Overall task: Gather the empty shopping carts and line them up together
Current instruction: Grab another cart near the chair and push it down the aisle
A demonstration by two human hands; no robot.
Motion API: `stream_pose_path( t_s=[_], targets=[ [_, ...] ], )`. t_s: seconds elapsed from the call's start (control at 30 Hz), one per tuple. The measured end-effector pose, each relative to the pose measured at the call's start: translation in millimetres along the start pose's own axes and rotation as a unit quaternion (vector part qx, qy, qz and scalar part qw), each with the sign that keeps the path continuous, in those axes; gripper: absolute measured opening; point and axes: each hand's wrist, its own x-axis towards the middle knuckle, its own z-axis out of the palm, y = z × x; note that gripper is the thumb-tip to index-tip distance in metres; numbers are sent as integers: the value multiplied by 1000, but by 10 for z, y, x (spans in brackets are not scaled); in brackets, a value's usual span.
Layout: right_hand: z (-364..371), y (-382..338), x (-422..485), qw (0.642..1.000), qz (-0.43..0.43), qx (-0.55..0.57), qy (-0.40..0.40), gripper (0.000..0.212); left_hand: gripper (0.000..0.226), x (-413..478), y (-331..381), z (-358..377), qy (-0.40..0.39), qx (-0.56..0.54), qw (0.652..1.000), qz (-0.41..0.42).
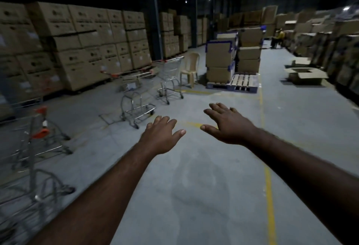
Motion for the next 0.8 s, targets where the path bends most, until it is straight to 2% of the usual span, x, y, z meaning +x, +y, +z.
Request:
stream_pose_path(
  t_s=[0.3, 0.47, 0.67, 0.8],
  targets=[
    [199, 992, 1761, 1000, -14, -8, -8, 78, 65, 1949, -138, 108, 10, -4, 1000, -9],
    [326, 1399, 2703, 1000, -21, 8, 3, 81, 73, 2835, -287, 234, 51, -16, 998, -27],
    [576, 1837, 3806, 1000, -26, -3, -9, 84, 76, 3984, -816, 431, 32, -19, 998, -57],
    [744, 2152, 4728, 1000, -21, -23, -2, 83, 76, 4897, -1256, 670, 15, -10, 999, -45]
  ],
)
